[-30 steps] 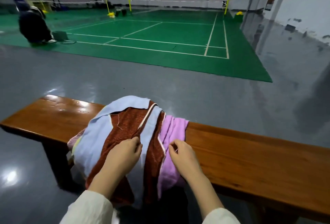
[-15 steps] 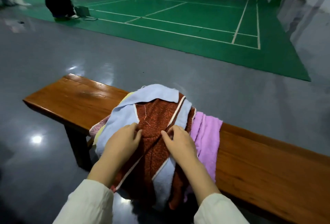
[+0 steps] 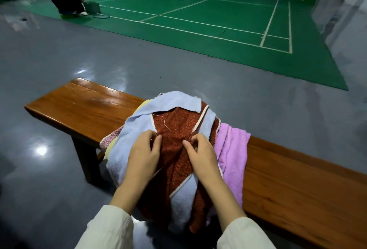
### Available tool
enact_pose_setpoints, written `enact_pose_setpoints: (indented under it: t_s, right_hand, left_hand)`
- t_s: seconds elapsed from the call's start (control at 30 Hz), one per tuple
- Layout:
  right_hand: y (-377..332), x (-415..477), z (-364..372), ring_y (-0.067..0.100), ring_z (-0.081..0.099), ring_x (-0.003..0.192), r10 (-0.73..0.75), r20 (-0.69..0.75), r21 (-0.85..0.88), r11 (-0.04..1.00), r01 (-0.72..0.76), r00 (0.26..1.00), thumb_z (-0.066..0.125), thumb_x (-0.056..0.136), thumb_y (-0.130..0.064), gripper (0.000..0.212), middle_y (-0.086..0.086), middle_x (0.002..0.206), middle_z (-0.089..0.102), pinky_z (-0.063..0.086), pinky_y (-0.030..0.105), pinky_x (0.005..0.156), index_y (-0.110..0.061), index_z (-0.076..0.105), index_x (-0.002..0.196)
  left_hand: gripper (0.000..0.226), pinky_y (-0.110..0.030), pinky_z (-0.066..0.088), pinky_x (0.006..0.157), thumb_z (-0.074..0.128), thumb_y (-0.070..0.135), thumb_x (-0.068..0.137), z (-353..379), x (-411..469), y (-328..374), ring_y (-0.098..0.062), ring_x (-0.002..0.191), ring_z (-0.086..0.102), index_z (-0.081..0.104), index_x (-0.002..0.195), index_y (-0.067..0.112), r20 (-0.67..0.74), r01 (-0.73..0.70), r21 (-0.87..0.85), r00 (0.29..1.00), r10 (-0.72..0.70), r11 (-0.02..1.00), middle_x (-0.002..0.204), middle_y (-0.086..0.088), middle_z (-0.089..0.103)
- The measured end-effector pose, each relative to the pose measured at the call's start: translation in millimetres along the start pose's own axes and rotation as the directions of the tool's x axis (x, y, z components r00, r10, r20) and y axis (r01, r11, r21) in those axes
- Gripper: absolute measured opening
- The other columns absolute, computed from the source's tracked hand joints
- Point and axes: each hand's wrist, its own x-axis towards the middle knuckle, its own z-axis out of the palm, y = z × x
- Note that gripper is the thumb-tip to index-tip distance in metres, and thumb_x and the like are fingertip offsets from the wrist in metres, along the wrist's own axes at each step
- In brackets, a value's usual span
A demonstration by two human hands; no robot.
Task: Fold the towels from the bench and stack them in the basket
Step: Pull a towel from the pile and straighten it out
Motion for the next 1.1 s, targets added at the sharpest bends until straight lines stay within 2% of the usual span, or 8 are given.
enact_pose_setpoints:
  t_s: [0.13,0.23,0.3,0.47,0.6,0.87,1.0,1.1]
  right_hand:
    - [-9.6,3.3,-20.5,0.015,0.052,0.090,0.072,-0.055,0.240,0.969,-0.056,0.996,0.056,0.095,-0.027,0.017,0.002,0.097,0.058,0.035,0.022,0.075,-0.011,0.054,0.101]
    - [-8.8,1.5,-24.8,0.017,0.057,0.095,0.263,0.078,0.540,0.800,-0.263,0.962,0.054,0.096,-0.025,0.015,0.012,0.106,0.062,0.046,0.032,0.090,-0.012,0.053,0.102]
    - [-4.5,-3.6,-26.0,0.023,0.064,0.101,0.379,0.207,0.695,0.592,-0.408,0.902,0.053,0.097,-0.025,0.023,0.014,0.109,0.067,0.049,0.040,0.096,-0.006,0.057,0.110]
    - [-1.8,-15.2,-55.3,0.029,0.068,0.097,0.424,0.416,0.770,0.306,-0.560,0.804,0.058,0.093,-0.026,0.030,0.017,0.105,0.071,0.053,0.038,0.091,-0.003,0.069,0.110]
    - [0.3,-27.7,-80.3,0.034,0.065,0.103,0.416,0.244,0.830,0.377,-0.410,0.876,0.051,0.096,-0.013,0.029,0.021,0.109,0.069,0.052,0.041,0.093,0.003,0.063,0.116]
    - [14.2,-70.1,-153.5,0.020,0.070,0.093,0.400,-0.111,0.839,0.528,-0.130,0.910,0.053,0.096,-0.014,0.020,0.010,0.101,0.073,0.055,0.029,0.080,-0.005,0.069,0.103]
    - [36.8,-99.6,-186.8,0.023,0.069,0.098,0.466,-0.110,0.887,0.444,-0.125,0.878,0.044,0.100,-0.026,0.035,0.013,0.105,0.072,0.053,0.033,0.083,-0.001,0.067,0.107]
    - [53.0,-117.3,-200.0,0.026,0.070,0.097,0.518,-0.096,0.868,0.462,-0.184,0.850,0.049,0.098,-0.033,0.038,0.014,0.103,0.072,0.053,0.038,0.086,-0.002,0.071,0.104]
  left_hand:
    - [0.022,-0.029,0.031,0.070,0.042,0.028,0.101,8.5,-2.7,34.5,-0.019,0.082,0.050,0.050,0.100,0.008,0.100,0.243,-0.272,0.969,-0.224,0.931,0.084,0.000,0.057]
    - [0.049,-0.033,0.051,0.080,0.053,0.047,0.092,19.1,-3.4,51.5,-0.020,0.094,0.066,0.055,0.119,0.007,0.406,0.535,-0.637,0.845,-0.349,0.555,0.108,-0.009,0.067]
    - [0.042,-0.039,0.056,0.084,0.056,0.042,0.092,25.0,-14.1,63.1,-0.029,0.098,0.068,0.063,0.117,0.008,0.595,0.663,-0.662,0.748,-0.294,0.349,0.108,-0.015,0.070]
    - [0.023,-0.029,0.056,0.081,0.050,0.002,0.094,44.7,-37.5,84.1,-0.022,0.089,0.068,0.063,0.112,0.008,0.524,0.531,-0.625,0.828,-0.197,0.572,0.098,-0.010,0.072]
    - [0.019,-0.031,0.054,0.083,0.052,-0.001,0.091,50.8,-47.7,97.7,-0.025,0.088,0.067,0.067,0.096,0.009,0.572,0.524,-0.624,0.812,-0.118,0.580,0.089,-0.007,0.074]
    - [0.053,-0.043,0.044,0.103,0.064,0.030,0.083,84.0,-74.0,135.3,-0.029,0.118,0.058,0.054,0.129,0.005,0.644,0.606,-0.741,0.763,0.054,0.290,0.124,-0.017,0.063]
    - [0.054,-0.045,0.037,0.110,0.063,0.036,0.088,109.4,-99.3,154.9,-0.024,0.126,0.052,0.048,0.137,0.018,0.726,0.670,-0.682,0.668,0.163,0.294,0.133,-0.011,0.058]
    - [0.031,-0.032,0.051,0.089,0.057,0.022,0.093,124.1,-126.3,170.8,-0.017,0.106,0.065,0.055,0.124,0.020,0.777,0.672,-0.622,0.590,0.217,0.402,0.113,-0.004,0.069]
